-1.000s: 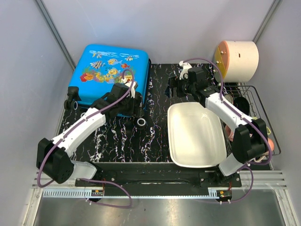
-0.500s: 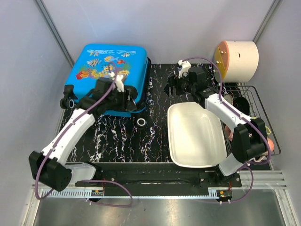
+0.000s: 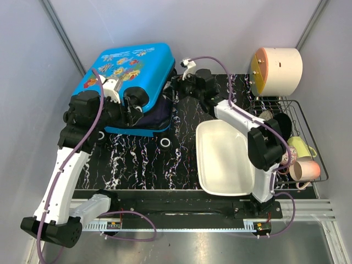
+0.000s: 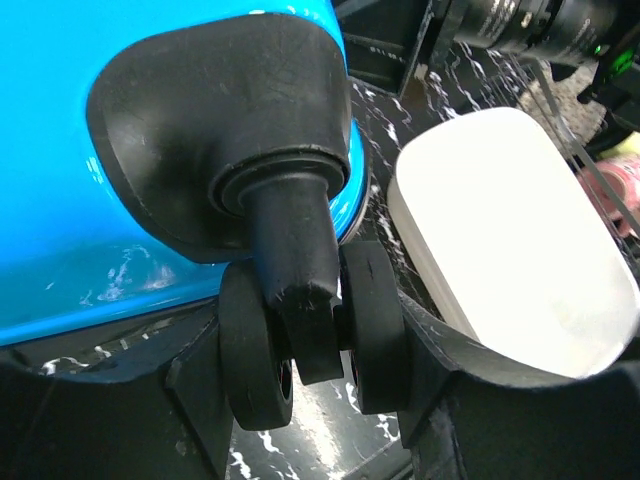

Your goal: Open, take out, and arrange the luggage

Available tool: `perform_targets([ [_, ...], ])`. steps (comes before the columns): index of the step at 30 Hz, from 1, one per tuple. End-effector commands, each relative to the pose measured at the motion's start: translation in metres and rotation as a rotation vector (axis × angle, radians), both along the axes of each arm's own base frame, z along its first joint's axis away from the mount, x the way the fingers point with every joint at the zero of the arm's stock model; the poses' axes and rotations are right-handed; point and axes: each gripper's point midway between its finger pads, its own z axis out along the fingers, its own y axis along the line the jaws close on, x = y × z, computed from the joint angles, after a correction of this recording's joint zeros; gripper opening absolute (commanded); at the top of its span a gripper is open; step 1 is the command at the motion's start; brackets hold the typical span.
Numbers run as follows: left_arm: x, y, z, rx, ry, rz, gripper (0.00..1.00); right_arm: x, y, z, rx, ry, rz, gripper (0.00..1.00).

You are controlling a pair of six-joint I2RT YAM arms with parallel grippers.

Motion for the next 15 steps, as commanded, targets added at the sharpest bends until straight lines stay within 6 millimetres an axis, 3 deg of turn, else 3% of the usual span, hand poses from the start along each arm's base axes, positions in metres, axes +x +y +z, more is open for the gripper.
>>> perform_targets([
  [1, -0.019, -0.015, 0.099, -0.047, -0.38, -0.168, 0.0, -0.001, 0.042, 0.082, 0.222, -0.131, 0.075, 0.73],
  [3, -0.019, -0.008, 0.095, -0.017, -0.377, -0.141, 0.26, -0.003, 0.048, 0.092, 0.264, -0.128, 0.085, 0.73],
  [4, -0.019, -0.004, 0.095, -0.007, -0.38, -0.119, 0.58, -0.001, 0.051, 0.1, 0.283, -0.146, 0.09, 0.73],
  [5, -0.021, 0.003, 0.097, 0.015, -0.402, -0.087, 0.75, -0.002, 0.054, 0.104, 0.294, -0.152, 0.093, 0.73],
  [7, -0.014, 0.025, 0.105, 0.079, -0.448, 0.039, 0.96, -0.002, 0.059, 0.114, 0.32, -0.168, 0.101, 0.73],
  [11, -0.016, 0.062, 0.13, 0.371, -0.611, 0.107, 0.99, -0.005, 0.072, 0.123, 0.347, -0.186, 0.128, 0.73],
  [13, -0.03, 0.062, 0.152, 0.427, -0.692, 0.057, 0.99, -0.008, 0.078, 0.13, 0.361, -0.201, 0.142, 0.74],
  [14, -0.037, 0.059, 0.147, 0.491, -0.705, -0.012, 0.99, -0.012, 0.083, 0.132, 0.365, -0.205, 0.155, 0.74],
  [15, -0.047, 0.043, 0.146, 0.471, -0.725, -0.123, 0.99, -0.015, 0.087, 0.133, 0.367, -0.209, 0.164, 0.74],
])
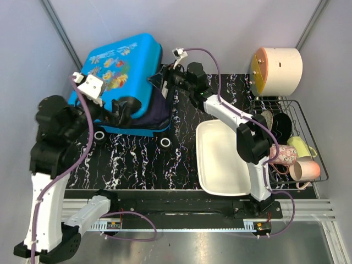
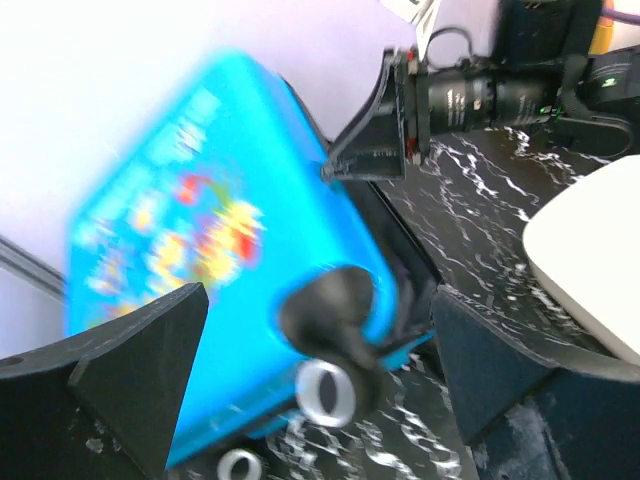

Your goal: Open, take out, and arrange the luggage

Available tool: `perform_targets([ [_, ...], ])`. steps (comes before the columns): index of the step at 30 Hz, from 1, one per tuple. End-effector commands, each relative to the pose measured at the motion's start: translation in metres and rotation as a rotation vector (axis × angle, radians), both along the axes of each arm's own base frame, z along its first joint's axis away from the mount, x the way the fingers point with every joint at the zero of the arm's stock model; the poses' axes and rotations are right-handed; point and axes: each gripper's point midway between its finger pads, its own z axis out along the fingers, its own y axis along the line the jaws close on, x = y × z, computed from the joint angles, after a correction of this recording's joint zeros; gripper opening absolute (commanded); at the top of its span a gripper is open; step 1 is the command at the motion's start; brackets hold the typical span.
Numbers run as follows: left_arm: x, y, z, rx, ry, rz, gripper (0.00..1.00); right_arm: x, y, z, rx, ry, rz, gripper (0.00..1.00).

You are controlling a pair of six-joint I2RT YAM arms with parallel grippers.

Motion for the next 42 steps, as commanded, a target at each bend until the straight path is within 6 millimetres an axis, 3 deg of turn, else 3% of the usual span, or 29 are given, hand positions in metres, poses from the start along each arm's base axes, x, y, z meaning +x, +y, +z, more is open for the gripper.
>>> perform_targets([
  [1, -0.041, -0.013, 0.043, 0.229, -0.208, -0.215, 0.99, -0.033, 0.031, 0.082, 0.154, -0.175, 0.095, 0.74],
  [3, -0.056, -0.035, 0.014, 0.252, -0.092, -0.392, 0.93, -0.036, 0.042, 0.077, 0.152, -0.171, 0.116, 0.74],
  [6, -0.062, -0.045, -0.01, 0.232, 0.034, -0.445, 0.84, -0.038, 0.054, 0.075, 0.152, -0.173, 0.136, 0.74],
  [9, -0.062, -0.047, -0.037, 0.219, 0.084, -0.453, 0.84, -0.037, 0.052, 0.079, 0.136, -0.17, 0.13, 0.76],
  [10, -0.064, -0.046, -0.059, 0.221, 0.117, -0.455, 0.84, -0.036, 0.048, 0.073, 0.114, -0.166, 0.114, 0.76],
  [11, -0.061, -0.046, -0.069, 0.223, 0.114, -0.45, 0.84, -0.035, 0.043, 0.07, 0.096, -0.164, 0.096, 0.78],
  [12, -0.056, -0.045, -0.105, 0.232, 0.192, -0.439, 0.86, -0.031, 0.027, 0.081, 0.085, -0.189, 0.044, 0.79],
  [13, -0.053, -0.046, -0.119, 0.232, 0.209, -0.423, 0.89, -0.028, 0.018, 0.057, 0.046, -0.149, 0.026, 0.81],
  [14, -0.04, -0.041, -0.129, 0.225, 0.221, -0.352, 0.89, -0.026, 0.008, 0.053, 0.034, -0.14, 0.007, 0.83],
  [15, -0.036, -0.041, -0.157, 0.225, 0.294, -0.336, 0.89, -0.028, -0.008, 0.064, 0.033, -0.153, -0.018, 0.84],
  [16, -0.03, -0.042, -0.164, 0.215, 0.306, -0.319, 0.93, -0.022, -0.024, 0.04, -0.008, -0.121, -0.043, 0.86],
  [17, -0.025, -0.045, -0.177, 0.172, 0.374, -0.289, 0.93, -0.02, -0.036, 0.038, -0.025, -0.126, -0.061, 0.92],
  [18, -0.021, -0.042, -0.191, 0.154, 0.419, -0.241, 0.94, -0.024, -0.049, 0.047, -0.038, -0.161, -0.081, 0.94],
  [19, -0.016, -0.043, -0.194, 0.129, 0.433, -0.22, 0.94, -0.019, -0.063, 0.029, -0.072, -0.139, -0.118, 0.95],
  [20, -0.01, -0.04, -0.201, 0.093, 0.469, -0.162, 0.94, -0.017, -0.073, 0.026, -0.085, -0.14, -0.157, 0.98],
  [21, -0.006, -0.04, -0.212, 0.081, 0.507, -0.134, 0.94, -0.017, -0.088, 0.037, -0.096, -0.173, -0.213, 1.0],
  [22, -0.001, -0.041, -0.216, 0.069, 0.519, -0.12, 0.94, -0.019, -0.095, 0.02, -0.13, -0.157, -0.22, 1.0],
  [23, 0.0, -0.044, -0.22, 0.058, 0.538, -0.121, 0.94, -0.019, -0.104, 0.016, -0.151, -0.159, -0.226, 1.0],
  [26, 0.004, -0.05, -0.242, 0.054, 0.616, -0.107, 0.94, -0.025, -0.119, -0.01, -0.237, -0.088, -0.216, 0.99],
  [31, 0.012, -0.05, -0.283, 0.075, 0.77, -0.045, 0.81, -0.029, -0.135, -0.058, -0.332, 0.028, -0.261, 0.95],
  [33, 0.014, -0.05, -0.286, 0.087, 0.791, -0.037, 0.68, -0.028, -0.14, -0.07, -0.36, 0.064, -0.286, 0.93],
  [34, 0.013, -0.048, -0.287, 0.091, 0.808, -0.031, 0.49, -0.029, -0.141, -0.074, -0.373, 0.071, -0.287, 0.93],
  [35, 0.011, -0.052, -0.284, 0.072, 0.818, -0.062, 0.39, -0.029, -0.142, -0.076, -0.382, 0.072, -0.288, 0.92],
  [37, 0.02, -0.051, -0.254, -0.015, 0.775, -0.083, 0.18, -0.032, -0.143, -0.084, -0.397, 0.08, -0.277, 0.9],
  [39, 0.023, -0.06, -0.199, -0.12, 0.664, -0.171, 0.07, -0.036, -0.138, -0.084, -0.385, 0.065, -0.24, 0.88],
  [40, 0.027, -0.054, -0.179, -0.153, 0.614, -0.18, 0.01, -0.037, -0.135, -0.086, -0.378, 0.06, -0.225, 0.87],
  [42, 0.022, -0.058, -0.125, -0.233, 0.512, -0.236, 0.0, -0.036, -0.123, -0.081, -0.327, 0.037, -0.184, 0.83],
])
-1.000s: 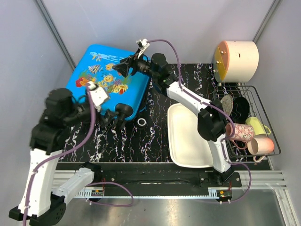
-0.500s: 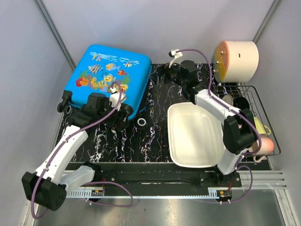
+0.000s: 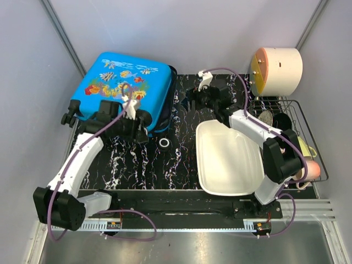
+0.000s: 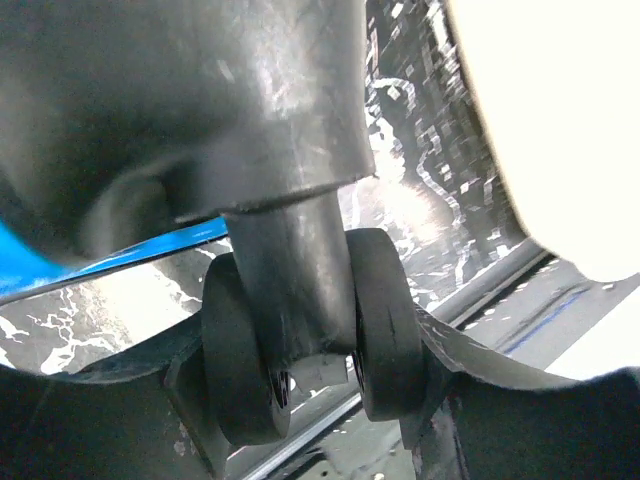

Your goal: Open, take out, and arrange the luggage

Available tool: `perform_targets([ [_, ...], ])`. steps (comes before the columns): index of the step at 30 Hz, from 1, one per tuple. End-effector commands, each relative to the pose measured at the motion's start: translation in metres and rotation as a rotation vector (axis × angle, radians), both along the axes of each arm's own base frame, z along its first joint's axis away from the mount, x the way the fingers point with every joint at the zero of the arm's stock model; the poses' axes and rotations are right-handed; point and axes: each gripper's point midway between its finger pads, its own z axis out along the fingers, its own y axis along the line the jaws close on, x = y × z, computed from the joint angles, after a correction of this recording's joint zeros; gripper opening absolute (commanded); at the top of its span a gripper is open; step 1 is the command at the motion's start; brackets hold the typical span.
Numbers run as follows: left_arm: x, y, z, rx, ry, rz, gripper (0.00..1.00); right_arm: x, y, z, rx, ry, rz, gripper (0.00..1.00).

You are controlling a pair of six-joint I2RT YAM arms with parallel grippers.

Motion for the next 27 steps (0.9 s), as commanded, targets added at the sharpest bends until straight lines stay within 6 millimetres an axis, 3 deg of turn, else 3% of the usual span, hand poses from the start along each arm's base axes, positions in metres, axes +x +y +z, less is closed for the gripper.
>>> perform_targets([
  [1, 0.031, -0.006, 0.156, -0.251, -0.439, -0.03, 0.0, 0.004, 0.02, 0.018, 0.076, -0.081, 0.076, 0.82],
  [3, 0.024, -0.004, 0.19, -0.284, -0.515, -0.045, 0.0, 0.012, 0.037, 0.026, 0.134, -0.089, 0.112, 0.79],
  [6, 0.021, 0.006, 0.215, -0.302, -0.568, -0.026, 0.0, 0.018, 0.065, 0.028, 0.216, -0.07, 0.162, 0.76],
  [8, 0.022, 0.014, 0.224, -0.313, -0.583, 0.001, 0.0, 0.017, 0.086, 0.047, 0.283, -0.084, 0.216, 0.74],
  [9, 0.021, 0.015, 0.23, -0.319, -0.596, 0.002, 0.0, 0.015, 0.103, 0.042, 0.302, -0.084, 0.25, 0.73],
  [12, 0.023, 0.022, 0.238, -0.353, -0.601, 0.025, 0.0, 0.011, 0.142, 0.074, 0.373, -0.153, 0.323, 0.71],
  [18, 0.018, 0.033, 0.234, -0.332, -0.609, 0.06, 0.0, 0.021, 0.187, 0.134, 0.514, -0.267, 0.306, 0.7],
  [22, 0.018, 0.043, 0.236, -0.316, -0.617, 0.117, 0.43, 0.028, 0.2, 0.158, 0.584, -0.297, 0.274, 0.72],
  [23, 0.021, 0.049, 0.235, -0.296, -0.621, 0.152, 0.65, 0.03, 0.202, 0.162, 0.602, -0.293, 0.265, 0.72],
  [24, 0.019, 0.052, 0.239, -0.278, -0.639, 0.168, 0.76, 0.033, 0.205, 0.168, 0.618, -0.306, 0.264, 0.73],
  [26, 0.022, 0.067, 0.238, -0.194, -0.669, 0.226, 0.97, 0.034, 0.21, 0.176, 0.64, -0.312, 0.262, 0.73],
  [27, 0.019, 0.072, 0.247, -0.164, -0.708, 0.242, 0.99, 0.036, 0.213, 0.182, 0.654, -0.327, 0.266, 0.73],
])
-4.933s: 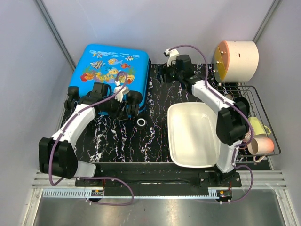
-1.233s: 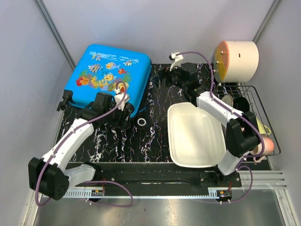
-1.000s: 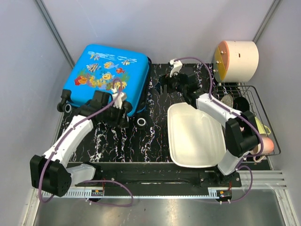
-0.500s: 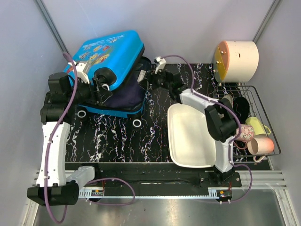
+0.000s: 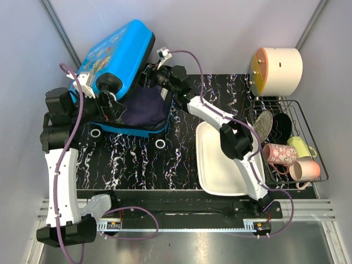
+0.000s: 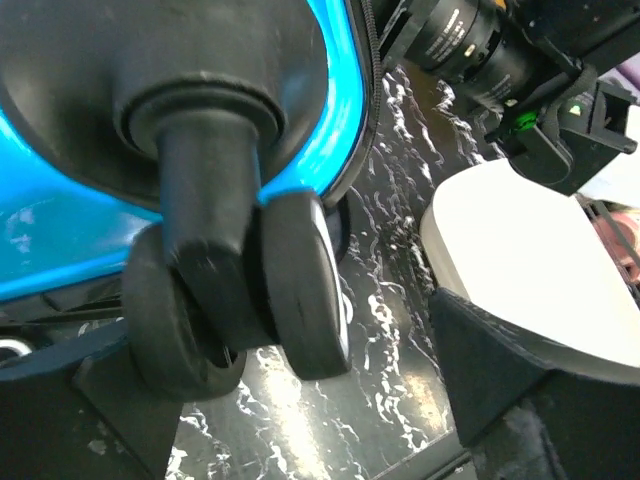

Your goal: Open, take out, and arrange the luggage

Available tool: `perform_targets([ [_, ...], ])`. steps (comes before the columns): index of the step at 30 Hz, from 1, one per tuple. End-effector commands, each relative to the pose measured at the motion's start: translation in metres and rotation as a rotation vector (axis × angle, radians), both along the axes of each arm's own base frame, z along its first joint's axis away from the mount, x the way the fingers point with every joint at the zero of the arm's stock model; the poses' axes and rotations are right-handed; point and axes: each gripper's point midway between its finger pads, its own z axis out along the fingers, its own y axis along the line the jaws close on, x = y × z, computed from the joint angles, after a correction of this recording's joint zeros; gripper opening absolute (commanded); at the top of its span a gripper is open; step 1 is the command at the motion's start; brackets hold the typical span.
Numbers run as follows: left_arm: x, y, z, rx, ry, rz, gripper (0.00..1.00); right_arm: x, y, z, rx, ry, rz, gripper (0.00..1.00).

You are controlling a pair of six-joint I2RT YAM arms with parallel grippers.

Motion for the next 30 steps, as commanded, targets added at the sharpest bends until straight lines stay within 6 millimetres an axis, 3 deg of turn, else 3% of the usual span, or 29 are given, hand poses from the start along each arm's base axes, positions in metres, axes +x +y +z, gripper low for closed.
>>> perform_targets([
  [1, -0.018, 0.01, 0.066, 0.149, -0.27, 0.032, 0.99, -0.002, 0.008, 0.076, 0.188, -0.104, -0.018, 0.74],
  [3, -0.033, 0.005, 0.085, 0.252, -0.385, -0.044, 0.99, -0.003, 0.015, 0.086, 0.214, -0.113, -0.002, 0.74],
  [4, -0.047, 0.004, 0.09, 0.383, -0.485, -0.105, 0.99, -0.004, 0.018, 0.088, 0.219, -0.115, 0.004, 0.74],
  [6, -0.066, -0.006, 0.088, 0.501, -0.585, -0.226, 0.99, -0.009, 0.027, 0.092, 0.232, -0.121, 0.023, 0.74],
  [7, -0.078, -0.006, 0.076, 0.622, -0.621, -0.3, 0.99, -0.01, 0.031, 0.093, 0.233, -0.123, 0.031, 0.74],
  [9, -0.09, -0.012, 0.059, 0.697, -0.632, -0.422, 0.98, -0.016, 0.041, 0.092, 0.232, -0.127, 0.047, 0.74],
  [10, -0.101, -0.013, 0.039, 0.754, -0.607, -0.509, 0.95, -0.016, 0.044, 0.09, 0.23, -0.13, 0.052, 0.74],
  [16, -0.113, -0.021, -0.001, 0.771, -0.523, -0.676, 0.72, -0.026, 0.058, 0.086, 0.216, -0.142, 0.07, 0.75],
  [20, -0.101, -0.016, -0.036, 0.814, -0.456, -0.679, 0.68, -0.03, 0.062, 0.086, 0.209, -0.156, 0.07, 0.76],
  [24, -0.079, -0.016, -0.055, 0.809, -0.404, -0.648, 0.64, -0.032, 0.065, 0.087, 0.211, -0.167, 0.07, 0.76],
  [27, -0.048, -0.007, -0.06, 0.824, -0.362, -0.54, 0.63, -0.036, 0.066, 0.089, 0.209, -0.179, 0.077, 0.77],
  [30, -0.017, 0.012, -0.051, 0.88, -0.38, -0.365, 0.64, -0.036, 0.066, 0.088, 0.202, -0.183, 0.078, 0.77],
])
